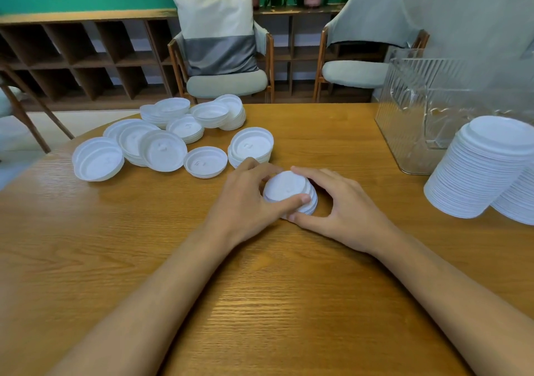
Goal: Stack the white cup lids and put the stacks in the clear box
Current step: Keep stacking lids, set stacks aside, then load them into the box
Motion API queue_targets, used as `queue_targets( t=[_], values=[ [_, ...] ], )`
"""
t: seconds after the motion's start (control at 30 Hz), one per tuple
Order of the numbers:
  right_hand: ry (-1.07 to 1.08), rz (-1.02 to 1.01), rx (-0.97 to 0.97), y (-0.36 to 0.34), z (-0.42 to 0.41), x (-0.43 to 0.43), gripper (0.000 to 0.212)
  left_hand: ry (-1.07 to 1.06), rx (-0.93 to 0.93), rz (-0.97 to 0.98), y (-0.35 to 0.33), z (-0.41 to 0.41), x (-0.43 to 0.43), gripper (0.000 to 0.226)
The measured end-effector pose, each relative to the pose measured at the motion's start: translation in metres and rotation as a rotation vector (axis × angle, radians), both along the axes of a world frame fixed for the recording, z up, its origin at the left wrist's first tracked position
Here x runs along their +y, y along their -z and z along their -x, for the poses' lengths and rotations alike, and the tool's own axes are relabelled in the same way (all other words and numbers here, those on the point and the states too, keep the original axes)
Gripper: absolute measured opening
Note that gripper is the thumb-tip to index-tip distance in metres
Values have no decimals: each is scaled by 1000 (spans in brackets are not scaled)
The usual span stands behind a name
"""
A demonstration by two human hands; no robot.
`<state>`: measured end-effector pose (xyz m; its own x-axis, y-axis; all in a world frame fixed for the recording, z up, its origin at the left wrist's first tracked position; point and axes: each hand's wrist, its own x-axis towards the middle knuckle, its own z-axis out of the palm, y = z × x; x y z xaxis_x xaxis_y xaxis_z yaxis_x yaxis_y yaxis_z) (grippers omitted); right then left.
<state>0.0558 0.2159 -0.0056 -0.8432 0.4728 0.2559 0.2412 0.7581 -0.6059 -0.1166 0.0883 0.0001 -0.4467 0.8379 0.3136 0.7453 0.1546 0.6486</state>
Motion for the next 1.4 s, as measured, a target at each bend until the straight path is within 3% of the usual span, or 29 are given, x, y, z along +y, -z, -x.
queue_targets(
  t=[0.17,0.3,0.53,0.73,1.03,1.4],
  values=[
    [-14,42,14,-1,1,3,93,187,-179,6,-10,10,-6,78],
    [-2,2,30,-1,1,1,84,284,-250,25,-12,12,-8,86],
    [7,18,16,-1,1,1,86,119,-161,-78,-2,0,-1,77],
    [-13,77,-49,-2,-2,6,105,262,-309,-72,-7,10,-5,82],
    [-8,-2,-121,-2,-2,9,96,263,-324,-53,-7,14,-6,79],
    [-7,8,-221,-9,-5,7,103,275,-291,-8,-5,15,-7,76]
  ],
)
